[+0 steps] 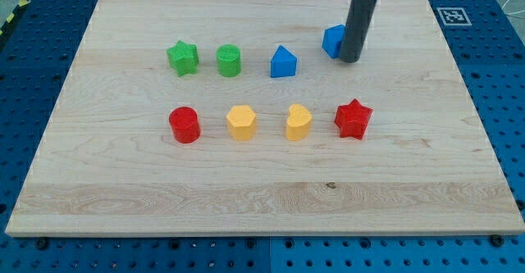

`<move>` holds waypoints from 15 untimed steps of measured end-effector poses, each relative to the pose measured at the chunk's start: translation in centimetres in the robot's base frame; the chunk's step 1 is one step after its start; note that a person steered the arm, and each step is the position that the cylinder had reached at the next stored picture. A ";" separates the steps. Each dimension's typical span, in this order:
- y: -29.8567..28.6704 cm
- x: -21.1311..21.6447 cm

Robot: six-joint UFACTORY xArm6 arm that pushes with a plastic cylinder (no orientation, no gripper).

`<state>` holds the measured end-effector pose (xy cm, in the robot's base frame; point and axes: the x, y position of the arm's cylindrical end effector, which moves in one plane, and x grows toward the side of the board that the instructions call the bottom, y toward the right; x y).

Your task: Move the blue cube towards the top center

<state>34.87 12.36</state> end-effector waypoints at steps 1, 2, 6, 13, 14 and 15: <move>-2.0 -1.4; -2.7 -3.2; -5.1 -7.4; -9.6 -4.3; -8.4 -4.8; -8.7 -6.8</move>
<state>28.11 3.70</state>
